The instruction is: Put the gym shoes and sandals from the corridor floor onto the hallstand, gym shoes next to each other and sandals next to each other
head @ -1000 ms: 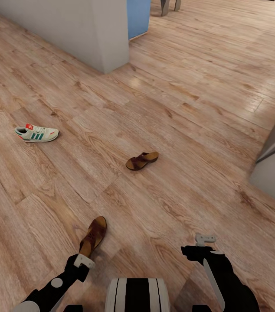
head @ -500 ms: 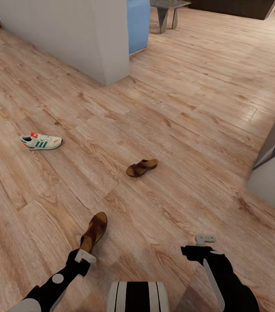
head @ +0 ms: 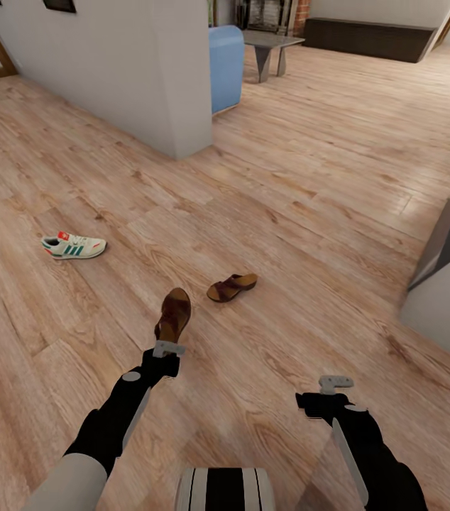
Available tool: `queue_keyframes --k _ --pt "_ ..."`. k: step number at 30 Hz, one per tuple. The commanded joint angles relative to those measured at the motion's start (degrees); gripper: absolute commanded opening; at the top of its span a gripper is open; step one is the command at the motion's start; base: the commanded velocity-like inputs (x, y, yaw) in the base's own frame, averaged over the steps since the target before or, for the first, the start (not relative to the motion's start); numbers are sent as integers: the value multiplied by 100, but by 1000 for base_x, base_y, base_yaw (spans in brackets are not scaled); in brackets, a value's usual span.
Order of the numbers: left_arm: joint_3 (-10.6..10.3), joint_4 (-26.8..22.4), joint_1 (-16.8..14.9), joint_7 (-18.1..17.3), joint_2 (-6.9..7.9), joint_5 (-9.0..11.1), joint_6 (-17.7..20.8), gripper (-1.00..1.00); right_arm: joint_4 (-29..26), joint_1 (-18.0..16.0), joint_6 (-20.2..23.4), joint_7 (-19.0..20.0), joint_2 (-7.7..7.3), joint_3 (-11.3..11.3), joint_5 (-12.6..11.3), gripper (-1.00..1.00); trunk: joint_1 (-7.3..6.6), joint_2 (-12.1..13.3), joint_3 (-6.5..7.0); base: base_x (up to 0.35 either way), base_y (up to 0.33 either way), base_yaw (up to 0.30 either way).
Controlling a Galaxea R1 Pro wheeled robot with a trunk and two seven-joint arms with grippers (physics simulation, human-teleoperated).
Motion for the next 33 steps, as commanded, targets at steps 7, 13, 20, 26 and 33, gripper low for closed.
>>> queue_keyframes --k 7,13,20,26,33 --pt "62 -28 0 -38 -18 -68 62 -100 -129 -1 37 -9 1 10 2 100 -18 8 219 0 0 0" --pt "213 -30 0 -38 -15 -65 67 -100 -202 -1 38 -5 1 -9 2 100 -34 16 409 0 0 0" --pt "213 -231 0 -38 -20 258 67 -100 -196 8 38 0 1 -3 -7 100 -52 26 630 0 0 0" --pt "185 -422 0 -37 -52 389 95 -100 -175 29 38 7 1 3 -25 100 -67 34 821 0 0 0" --pt "185 -435 0 -38 -55 413 275 -100 -167 33 38 9 1 10 -33 100 -85 43 1042 0 0 0"
